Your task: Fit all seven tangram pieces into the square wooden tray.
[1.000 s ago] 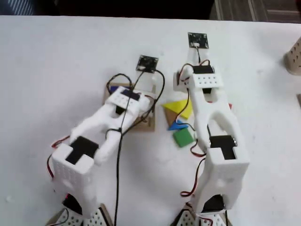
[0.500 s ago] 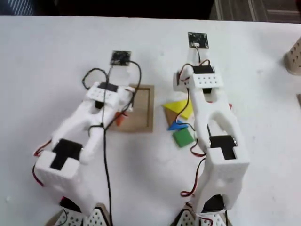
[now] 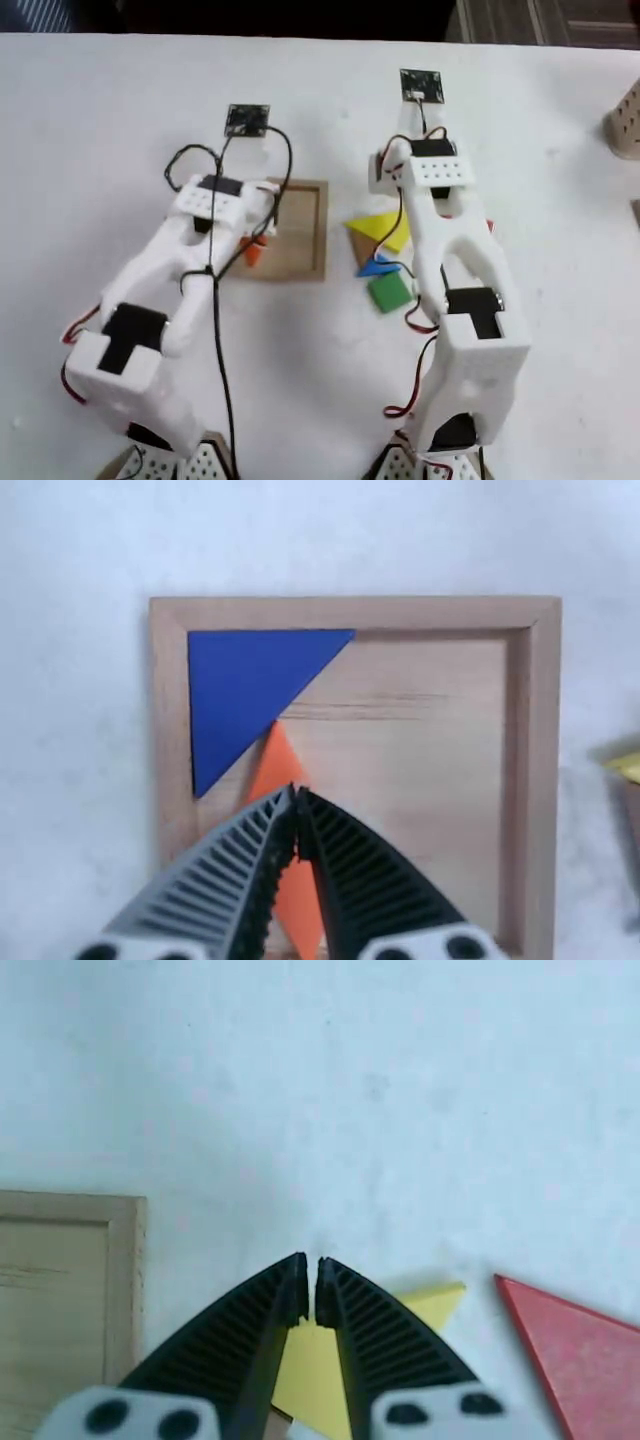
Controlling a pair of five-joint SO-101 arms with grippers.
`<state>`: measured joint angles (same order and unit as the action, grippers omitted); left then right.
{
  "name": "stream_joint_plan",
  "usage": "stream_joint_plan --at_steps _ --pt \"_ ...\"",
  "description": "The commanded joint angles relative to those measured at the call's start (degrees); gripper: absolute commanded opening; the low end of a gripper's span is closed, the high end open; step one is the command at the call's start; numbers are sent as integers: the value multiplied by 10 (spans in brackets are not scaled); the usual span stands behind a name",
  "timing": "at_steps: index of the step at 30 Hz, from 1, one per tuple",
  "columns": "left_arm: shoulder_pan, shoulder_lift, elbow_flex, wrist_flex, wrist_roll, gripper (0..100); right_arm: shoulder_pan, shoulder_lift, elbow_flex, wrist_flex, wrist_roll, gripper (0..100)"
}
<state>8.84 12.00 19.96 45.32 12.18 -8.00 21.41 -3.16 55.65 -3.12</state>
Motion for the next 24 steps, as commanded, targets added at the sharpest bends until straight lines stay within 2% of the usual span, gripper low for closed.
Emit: stream_joint_plan --at_steps 1,6,10,15,19,24 --pt "27 -73 40 -19 -11 21 4 -5 -27 5 -4 21" --pt "104 -121 149 -96 -75 21 4 -5 -27 5 -4 21" --pt "125 -124 168 -81 -74 21 3 -5 -26 6 -4 21" --pt "73 -124 172 -21 -74 21 3 -5 -26 6 -4 21" --pt "14 -127 172 -11 -75 21 3 -5 -26 6 -4 21" --pt "3 -131 171 -11 -75 21 3 -6 -26 6 -4 21"
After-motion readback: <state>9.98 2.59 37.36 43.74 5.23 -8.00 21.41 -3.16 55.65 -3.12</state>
